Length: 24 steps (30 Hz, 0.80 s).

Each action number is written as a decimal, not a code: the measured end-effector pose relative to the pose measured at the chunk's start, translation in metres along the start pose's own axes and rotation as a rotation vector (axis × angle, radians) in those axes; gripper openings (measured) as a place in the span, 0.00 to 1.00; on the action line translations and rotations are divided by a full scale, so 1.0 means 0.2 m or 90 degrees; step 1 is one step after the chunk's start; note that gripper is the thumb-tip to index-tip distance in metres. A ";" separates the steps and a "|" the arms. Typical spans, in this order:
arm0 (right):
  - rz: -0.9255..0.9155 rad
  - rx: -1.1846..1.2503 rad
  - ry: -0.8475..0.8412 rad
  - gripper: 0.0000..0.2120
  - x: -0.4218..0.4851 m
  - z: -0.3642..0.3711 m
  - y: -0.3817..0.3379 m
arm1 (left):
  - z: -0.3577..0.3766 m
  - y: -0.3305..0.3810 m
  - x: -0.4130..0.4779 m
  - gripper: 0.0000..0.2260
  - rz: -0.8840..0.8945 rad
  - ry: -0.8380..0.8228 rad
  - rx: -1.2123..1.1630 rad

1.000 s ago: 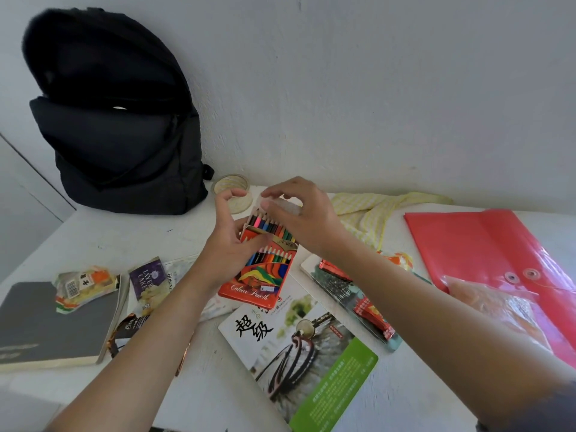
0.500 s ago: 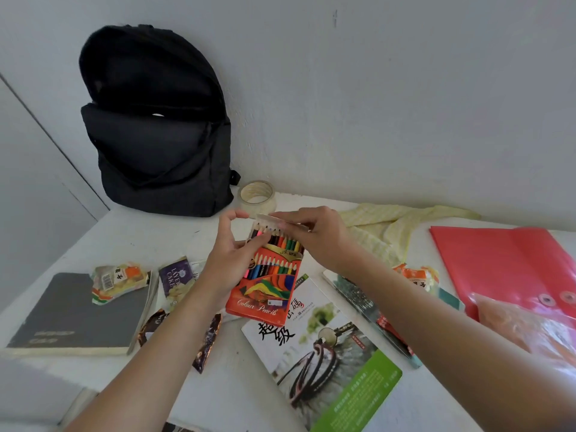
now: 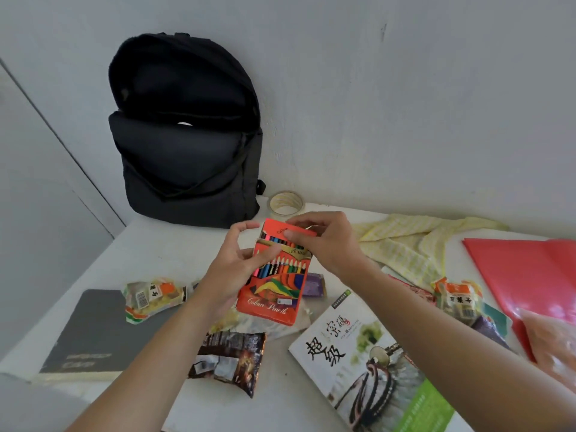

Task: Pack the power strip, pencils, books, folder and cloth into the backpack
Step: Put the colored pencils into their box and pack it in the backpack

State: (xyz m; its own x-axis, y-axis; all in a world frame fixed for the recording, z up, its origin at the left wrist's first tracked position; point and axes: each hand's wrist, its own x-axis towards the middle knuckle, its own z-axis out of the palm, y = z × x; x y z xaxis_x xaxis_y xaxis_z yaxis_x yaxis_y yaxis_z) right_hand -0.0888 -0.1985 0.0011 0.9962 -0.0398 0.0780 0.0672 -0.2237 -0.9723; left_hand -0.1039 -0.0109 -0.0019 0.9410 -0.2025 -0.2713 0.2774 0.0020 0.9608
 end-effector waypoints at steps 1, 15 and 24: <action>0.000 0.014 0.013 0.04 0.02 0.04 -0.01 | -0.05 0.01 0.00 0.20 -0.024 -0.009 -0.006; 0.017 0.030 -0.028 0.05 0.15 0.29 -0.18 | -0.29 0.14 0.09 0.12 0.123 0.053 0.103; -0.017 -0.006 -0.074 0.06 0.17 0.25 -0.18 | -0.25 0.19 0.15 0.07 0.168 0.012 0.081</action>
State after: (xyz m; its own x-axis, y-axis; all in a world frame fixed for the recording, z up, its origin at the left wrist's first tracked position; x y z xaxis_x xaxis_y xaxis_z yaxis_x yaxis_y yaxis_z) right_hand -0.0539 -0.1425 0.0284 0.9938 0.0791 0.0778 0.0943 -0.2318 -0.9682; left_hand -0.0555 0.0321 0.0230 0.9811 -0.1933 -0.0111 -0.0025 -0.0701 0.9975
